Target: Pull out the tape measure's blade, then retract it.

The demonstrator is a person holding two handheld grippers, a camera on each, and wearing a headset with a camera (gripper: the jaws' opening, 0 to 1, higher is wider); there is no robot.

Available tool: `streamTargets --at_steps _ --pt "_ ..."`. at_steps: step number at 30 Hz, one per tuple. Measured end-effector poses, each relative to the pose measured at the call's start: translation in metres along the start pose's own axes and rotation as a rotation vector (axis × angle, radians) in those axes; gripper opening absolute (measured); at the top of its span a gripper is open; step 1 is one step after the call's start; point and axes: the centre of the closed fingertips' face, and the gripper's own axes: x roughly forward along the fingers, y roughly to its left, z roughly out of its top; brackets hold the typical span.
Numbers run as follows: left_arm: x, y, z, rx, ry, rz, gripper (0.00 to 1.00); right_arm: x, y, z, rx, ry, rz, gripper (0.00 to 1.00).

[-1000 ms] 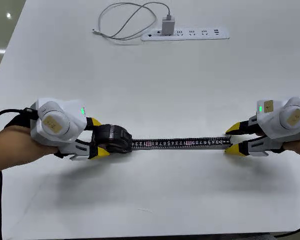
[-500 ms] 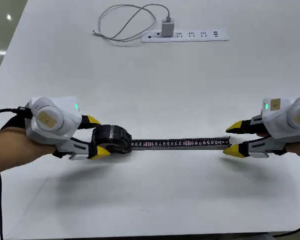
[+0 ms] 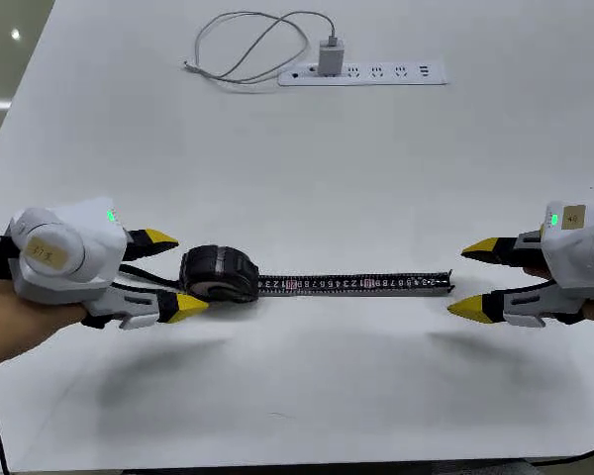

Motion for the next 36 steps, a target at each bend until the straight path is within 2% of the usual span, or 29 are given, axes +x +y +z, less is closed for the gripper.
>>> streamTargets --at_steps 3,5,8,14,27,36 --pt "-0.004 -0.001 0.002 -0.029 -0.018 0.016 0.54 -0.005 0.001 0.002 0.006 -0.006 -0.021 0.46" --pt "-0.006 -0.001 0.002 -0.028 -0.022 0.030 0.55 -0.007 0.002 0.003 0.008 -0.007 -0.028 0.47" --pt "-0.010 -0.002 0.002 -0.066 -0.041 0.037 0.56 -0.011 0.003 0.000 0.028 -0.005 -0.042 0.49" --pt "-0.017 0.000 -0.003 -0.094 -0.053 0.071 0.59 -0.019 0.004 -0.002 0.054 -0.019 -0.070 0.55" --pt "-0.034 -0.008 -0.017 -0.145 -0.056 0.116 0.69 -0.034 0.013 -0.006 0.094 -0.038 -0.133 0.62" --pt "-0.046 -0.015 -0.026 -0.178 -0.085 0.153 0.77 -0.041 0.022 -0.010 0.129 -0.047 -0.166 0.67"
